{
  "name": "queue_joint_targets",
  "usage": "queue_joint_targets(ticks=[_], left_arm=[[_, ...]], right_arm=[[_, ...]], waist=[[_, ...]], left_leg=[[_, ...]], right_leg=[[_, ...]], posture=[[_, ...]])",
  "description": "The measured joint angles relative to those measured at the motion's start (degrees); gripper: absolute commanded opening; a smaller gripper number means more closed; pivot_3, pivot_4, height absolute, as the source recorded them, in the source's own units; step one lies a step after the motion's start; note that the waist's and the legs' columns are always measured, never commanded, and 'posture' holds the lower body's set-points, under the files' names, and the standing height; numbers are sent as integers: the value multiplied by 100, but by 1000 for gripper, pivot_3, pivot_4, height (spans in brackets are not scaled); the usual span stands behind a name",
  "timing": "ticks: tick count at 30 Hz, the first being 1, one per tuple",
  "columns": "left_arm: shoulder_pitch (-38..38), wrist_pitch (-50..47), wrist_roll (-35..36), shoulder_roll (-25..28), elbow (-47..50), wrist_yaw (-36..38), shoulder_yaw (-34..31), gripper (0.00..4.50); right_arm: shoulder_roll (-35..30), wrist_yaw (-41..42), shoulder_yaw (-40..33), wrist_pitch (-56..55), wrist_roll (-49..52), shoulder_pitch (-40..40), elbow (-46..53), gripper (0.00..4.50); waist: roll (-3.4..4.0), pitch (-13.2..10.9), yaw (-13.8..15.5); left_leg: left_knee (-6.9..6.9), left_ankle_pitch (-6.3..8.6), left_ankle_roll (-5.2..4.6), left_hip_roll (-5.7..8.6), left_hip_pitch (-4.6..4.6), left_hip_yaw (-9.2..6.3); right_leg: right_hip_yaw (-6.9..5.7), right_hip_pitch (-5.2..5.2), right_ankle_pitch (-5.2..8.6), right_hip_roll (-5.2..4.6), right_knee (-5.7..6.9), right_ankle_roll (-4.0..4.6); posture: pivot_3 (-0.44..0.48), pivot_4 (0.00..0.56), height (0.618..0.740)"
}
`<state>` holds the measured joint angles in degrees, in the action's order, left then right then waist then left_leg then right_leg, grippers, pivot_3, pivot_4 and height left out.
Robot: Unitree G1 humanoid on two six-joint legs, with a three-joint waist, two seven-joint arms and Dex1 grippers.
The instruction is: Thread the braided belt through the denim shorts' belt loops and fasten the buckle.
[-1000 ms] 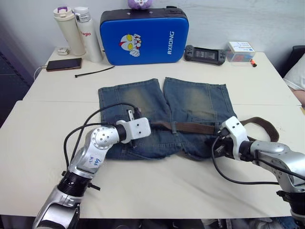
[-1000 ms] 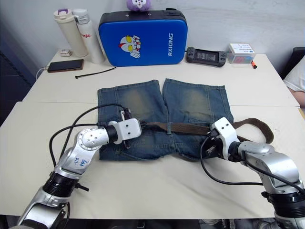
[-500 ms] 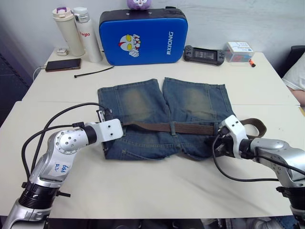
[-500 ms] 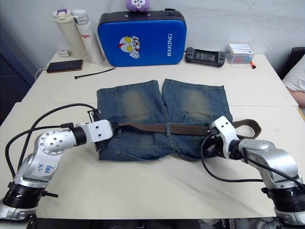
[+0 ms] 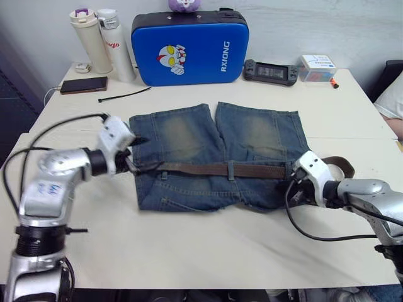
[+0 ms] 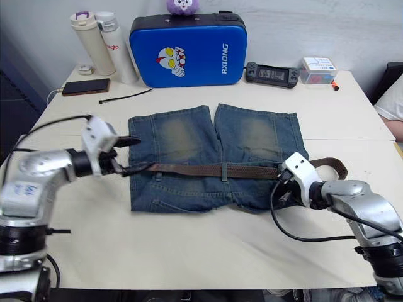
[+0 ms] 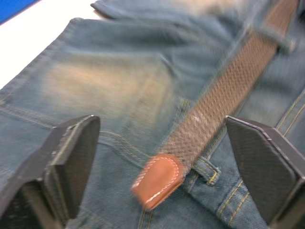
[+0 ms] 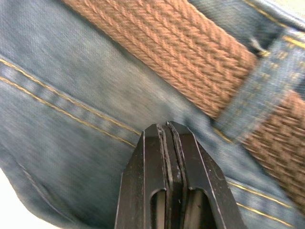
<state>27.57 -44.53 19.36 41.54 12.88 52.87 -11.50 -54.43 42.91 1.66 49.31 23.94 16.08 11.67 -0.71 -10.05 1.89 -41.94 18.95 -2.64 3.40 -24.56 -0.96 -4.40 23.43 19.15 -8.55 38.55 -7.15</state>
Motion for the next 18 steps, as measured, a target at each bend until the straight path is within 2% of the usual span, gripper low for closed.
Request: queue_joint_targets(ticks=[4, 10, 13, 14, 16, 18], left_arm=[[120, -742, 854, -25, 191, 96, -101, 4408], [-159, -1112, 1513, 127, 731, 217, -77, 4408], [-346, -1161, 1653, 234, 782, 248, -21, 4500], [-346, -1154, 1679, 237, 802, 247, 26, 4500], [-349, -999, 1646, 362, 791, 289, 136, 4500], [-342, -782, 1531, 527, 651, 325, 210, 4500]], right_arm=[[-332, 216, 192, -612, -471, 143, -542, 0], [-358, 686, 64, -937, -532, 312, -978, 0], [-472, 1195, -262, -1003, -154, 243, -572, 940], [-599, 1421, -449, -907, 83, 257, -232, 1471], [-1023, 1804, -643, -557, 489, 319, 328, 2176], [-1262, 2053, -819, -281, 848, 482, 829, 3087]], waist=[[-1, -1, 5], [12, -10, -24], [53, -35, -39], [67, -43, -39], [77, -51, -35], [77, -50, -37]], left_leg=[[-2, 0, -2, 7, 2, -1], [2, 0, 0, 3, 0, 1], [5, -2, 3, -2, -9, 6], [8, -4, 7, -8, -10, 7], [13, -7, 12, -14, -11, 6], [24, -9, 17, -21, -6, 6]], right_leg=[[4, -7, 0, -2, -5, -1], [4, -6, 0, -1, -11, -1], [3, 4, 0, 1, -18, -1], [1, 4, 0, 4, -21, -1], [-2, 6, 0, 6, -26, -1], [-4, -2, 0, 11, -47, -1]], posture=[[0, 150, 664], [0, 150, 664], [0, 150, 664], [0, 150, 664], [0, 150, 664], [0, 150, 664]])
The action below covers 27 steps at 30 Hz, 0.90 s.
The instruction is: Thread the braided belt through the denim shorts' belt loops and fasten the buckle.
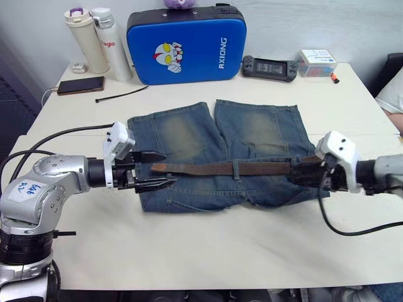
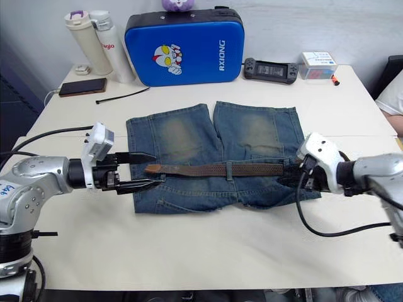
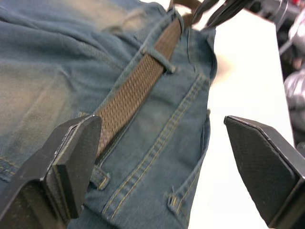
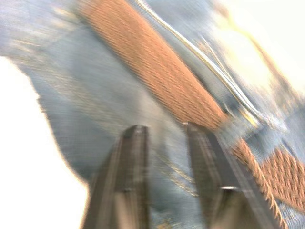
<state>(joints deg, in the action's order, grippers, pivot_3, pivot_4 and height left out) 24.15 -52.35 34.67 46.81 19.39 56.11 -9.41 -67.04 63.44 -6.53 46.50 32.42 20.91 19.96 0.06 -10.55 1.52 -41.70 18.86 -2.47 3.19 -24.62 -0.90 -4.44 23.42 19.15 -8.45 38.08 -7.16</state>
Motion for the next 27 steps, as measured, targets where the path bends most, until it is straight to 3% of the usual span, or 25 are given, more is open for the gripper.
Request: queue_joint_targets(ticks=[3, 8, 15, 18, 25, 27], left_arm=[[81, 486, -356, 192, -393, 8, 206, 4500], [-76, 1071, -803, 692, -678, 301, 447, 4500], [-462, 1136, -483, 953, -470, 745, 172, 4500], [-454, 1109, -298, 961, -401, 785, 11, 4500], [-442, 1059, -114, 948, -331, 773, 22, 4500], [-384, 955, -85, 921, -330, 715, 75, 4500]], right_arm=[[-212, 193, 266, 4, 10, -11, 663, 4463], [-75, -34, 1423, -396, -876, 10, 903, 4463], [486, -518, 2284, -498, -1866, 358, 556, 4463], [536, -542, 2429, -456, -2058, 358, 440, 3692], [509, -365, 2407, -626, -2165, 355, 370, 482], [291, -206, 2316, -945, -2188, 295, 230, 64]], waist=[[-1, 0, -2], [-2, -2, -13], [-2, -3, -9], [-3, -3, -2], [-3, -3, -17], [-2, -4, 7]], left_leg=[[18, -2, 3, 0, 1, 2], [39, -4, -1, 10, -1, 14], [40, -7, 0, 7, -2, 9], [38, -8, -2, 10, -2, 8], [40, -9, -2, 8, 0, 10], [38, -9, -3, 12, -1, 8]], right_leg=[[1, 2, 0, -1, -14, 0], [8, 18, 0, -8, -14, 0], [3, 18, 0, -7, -13, 0], [2, 15, 0, -8, -14, 0], [1, 16, 0, -4, -10, 0], [0, 15, 0, -5, -9, 0]], posture=[[0, 150, 664], [0, 150, 664], [0, 150, 664], [0, 150, 664], [0, 150, 664], [0, 150, 664]])
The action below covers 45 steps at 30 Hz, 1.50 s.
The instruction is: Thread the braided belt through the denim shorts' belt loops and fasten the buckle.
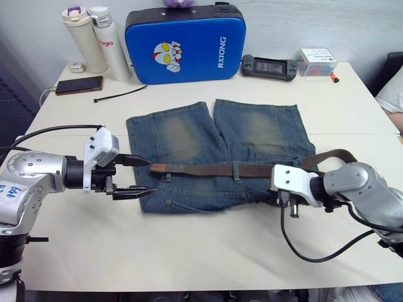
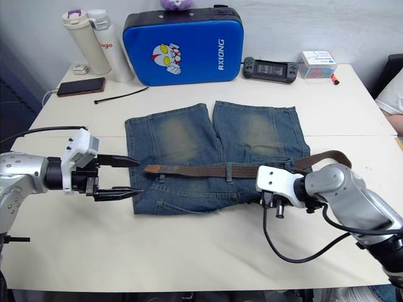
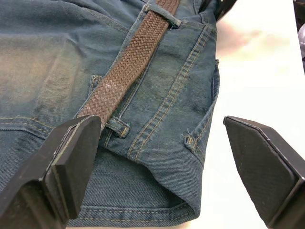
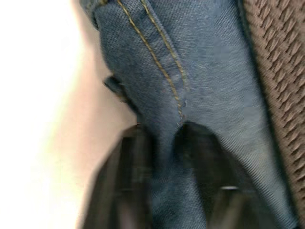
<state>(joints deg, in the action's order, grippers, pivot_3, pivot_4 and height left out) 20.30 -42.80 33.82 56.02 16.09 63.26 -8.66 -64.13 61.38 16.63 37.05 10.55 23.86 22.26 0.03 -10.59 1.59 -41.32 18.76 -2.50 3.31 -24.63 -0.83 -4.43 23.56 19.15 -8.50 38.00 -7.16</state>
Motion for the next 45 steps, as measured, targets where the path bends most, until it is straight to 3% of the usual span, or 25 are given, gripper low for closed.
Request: queue_joint_targets(ticks=[6, 10, 15, 23, 24, 28, 32, 39, 42, 45], left_arm=[[73, -182, 26, -219, 38, -192, 149, 4500], [90, -137, -6, -443, 130, -303, 366, 4500], [137, -40, -129, -689, 148, -543, 662, 4500], [138, 17, -225, -788, 163, -615, 779, 4500], [140, 27, -229, -788, 162, -614, 784, 4500], [173, 47, -242, -789, 157, -599, 840, 4500], [254, 98, -247, -781, 112, -490, 905, 4500], [429, 185, -261, -772, 26, -300, 990, 4500], [513, 215, -289, -802, -98, -253, 1055, 4500], [554, 227, -300, -795, -111, -213, 1103, 4500]], right_arm=[[-695, 289, -451, -1229, -328, -229, -1053, 64], [-728, 353, -348, -2938, -979, 156, -2530, 64], [-271, 337, -99, -4343, -1708, 1027, -4445, 64], [269, 47, -82, -4764, -2211, 1856, -6145, 64], [293, 52, -112, -4730, -2207, 1854, -6153, 861], [288, 237, -354, -4365, -2057, 1723, -5911, 2548], [26, 738, -882, -3388, -1428, 1200, -4787, 4479], [-143, 1182, -2846, 643, 1273, -91, -1502, 4479], [885, 233, -3777, 2705, 2491, -239, -225, 4479], [1617, -436, -4168, 4579, 3466, -229, 338, 4479]], waist=[[0, 0, 1], [4, -2, -39], [5, -4, -48], [5, -4, -37], [5, -4, -39], [5, -4, -43], [28, -17, -37], [30, -18, -11], [21, -13, -7], [25, -15, -1]], left_leg=[[-1, -4, -8, 12, 0, 0], [1, -5, -6, 6, 5, 17], [1, -7, -5, -7, 12, 31], [-12, -6, -2, -8, 11, 35], [-14, -5, -2, -8, 11, 36], [-16, -4, 0, -10, 10, 35], [-17, -4, 0, -11, 1, 38], [-28, -2, 3, -23, -5, 21], [-29, 0, 7, -26, -1, 10], [-25, -1, 7, -22, -2, 4]], right_leg=[[3, -4, -2, -4, 0, -3], [4, 1, -2, -2, 5, -3], [2, 1, -1, 4, 12, -4], [1, 0, -1, 0, 33, -4], [1, 0, -1, 0, 35, -4], [1, 4, -1, 1, 46, -4], [0, 12, -1, 0, 52, -3], [-13, 5, -1, 1, 48, -3], [-16, -6, -1, 1, 19, -3], [-16, -7, -2, 1, 15, -2]], posture=[[0, 150, 664], [0, 150, 664], [0, 150, 664], [0, 150, 664], [0, 150, 664], [0, 150, 664], [0, 150, 664], [0, 150, 664], [0, 150, 664], [0, 150, 664]])
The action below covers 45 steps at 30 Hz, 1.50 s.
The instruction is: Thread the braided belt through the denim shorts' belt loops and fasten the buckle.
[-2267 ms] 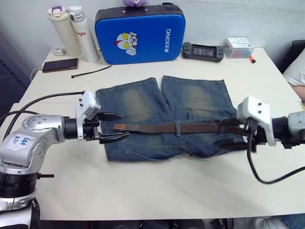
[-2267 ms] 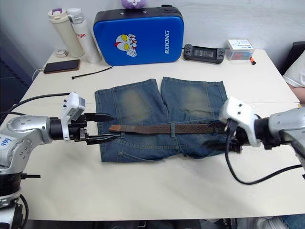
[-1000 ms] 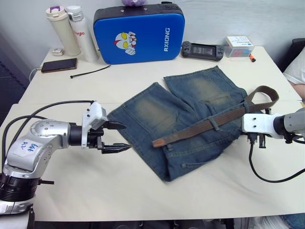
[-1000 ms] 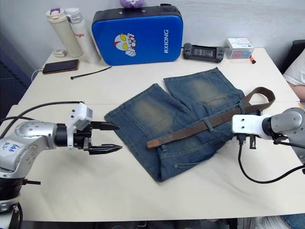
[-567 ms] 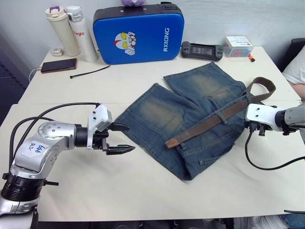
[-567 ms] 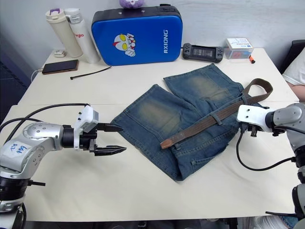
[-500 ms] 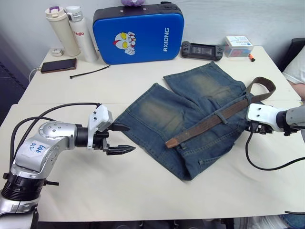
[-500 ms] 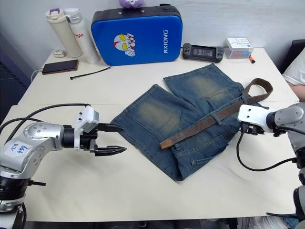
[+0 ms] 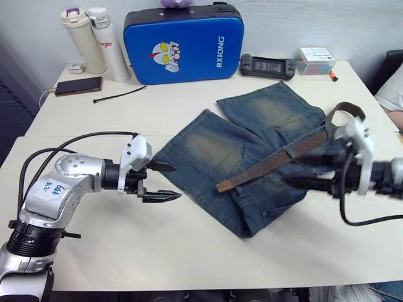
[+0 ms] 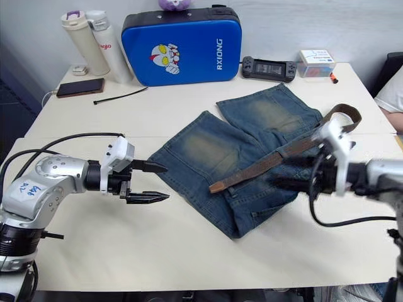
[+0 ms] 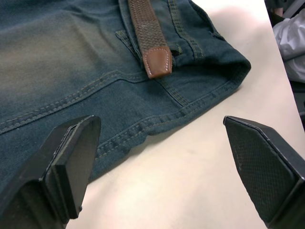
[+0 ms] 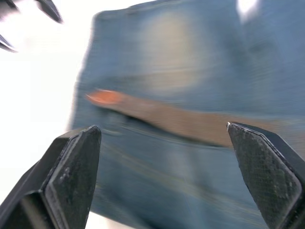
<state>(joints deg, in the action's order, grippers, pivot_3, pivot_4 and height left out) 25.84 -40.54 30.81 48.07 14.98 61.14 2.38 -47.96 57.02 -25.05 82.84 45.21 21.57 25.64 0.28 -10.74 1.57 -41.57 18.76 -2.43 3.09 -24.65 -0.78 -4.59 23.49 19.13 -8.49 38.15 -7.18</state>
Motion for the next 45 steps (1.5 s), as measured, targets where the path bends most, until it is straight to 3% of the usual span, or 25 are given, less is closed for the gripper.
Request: queue_joint_targets(ticks=[2, 5, 10, 15, 18, 24, 25, 28, 34, 42, 45], left_arm=[[7, 2, -1, -2, 1, 31, 12, 4500], [8, 4, -11, -2, 1, 30, 12, 4500], [4, 56, -43, -15, 18, -1, 11, 4500], [-63, 94, -92, -15, 42, -143, -11, 4500], [-124, 132, -99, -19, 124, -190, -18, 4500], [-184, 132, -98, -14, 225, -286, -90, 4500], [-188, 132, -98, -11, 227, -289, -135, 4500], [-193, 131, -99, -3, 233, -315, -161, 4500], [-234, 132, -101, 0, 235, -355, -172, 4500], [-242, 140, -157, 12, 232, -340, -175, 4500], [-231, 140, -154, 11, 227, -266, -173, 4500]], right_arm=[[608, -609, -321, 684, 720, 58, -37, 4479], [949, -1384, -478, 910, 1413, -59, -128, 4479], [1836, -3875, -892, 900, 3184, -259, -1376, 4479], [1983, -6931, 14, -965, 6039, -820, -1951, 4479], [2308, -7696, 241, -1655, 6539, -800, -1979, 4479], [2576, -8180, 519, -2054, 6623, -663, -2049, 4479], [2582, -8221, 566, -2067, 6632, -648, -2049, 4248], [2724, -8362, 679, -2185, 6633, -597, -2061, 3227], [2795, -8487, 779, -2338, 6633, -547, -2122, 94], [1698, -7938, 376, -2269, 6637, -493, -2211, 18], [1016, -7553, 358, -2167, 6635, -366, -2371, 18]], waist=[[-2, 1, 6], [-2, 1, 8], [-5, 3, -21], [1, 0, -40], [1, 0, -54], [1, 0, -32], [1, 0, -30], [1, 0, -41], [1, 0, -38], [3, -1, -32], [4, -2, -33]], left_leg=[[1, -1, -1, 9, -1, -1], [4, -2, -4, 16, 0, -3], [5, -4, -7, 17, 11, 5], [6, -7, -12, 17, 11, 21], [6, -7, -12, 13, 13, 28], [7, -6, -16, 15, 12, 26], [7, -6, -17, 15, 12, 26], [8, -6, -17, 15, 12, 27], [8, -4, -20, 15, 11, 30], [8, -3, -26, 15, 9, 39], [8, -3, -30, 14, 8, 48]], right_leg=[[2, 0, 0, -3, -4, 0], [4, 1, 0, -6, 12, 0], [9, 3, 0, -5, 49, 0], [22, 13, 1, -5, 58, 1], [28, 16, 1, 2, 61, 0], [33, 21, 1, 2, 67, 1], [33, 21, 1, 2, 68, 1], [36, 24, 1, 3, 69, 1], [41, 30, 1, 2, 77, 1], [42, 30, 1, 0, 71, 1], [44, 31, 1, -2, 68, 1]], posture=[[0, 150, 664], [0, 150, 664], [0, 150, 664], [0, 150, 664], [0, 150, 664], [0, 150, 664], [0, 150, 664], [0, 150, 664], [0, 150, 664], [0, 150, 664], [0, 150, 664]])
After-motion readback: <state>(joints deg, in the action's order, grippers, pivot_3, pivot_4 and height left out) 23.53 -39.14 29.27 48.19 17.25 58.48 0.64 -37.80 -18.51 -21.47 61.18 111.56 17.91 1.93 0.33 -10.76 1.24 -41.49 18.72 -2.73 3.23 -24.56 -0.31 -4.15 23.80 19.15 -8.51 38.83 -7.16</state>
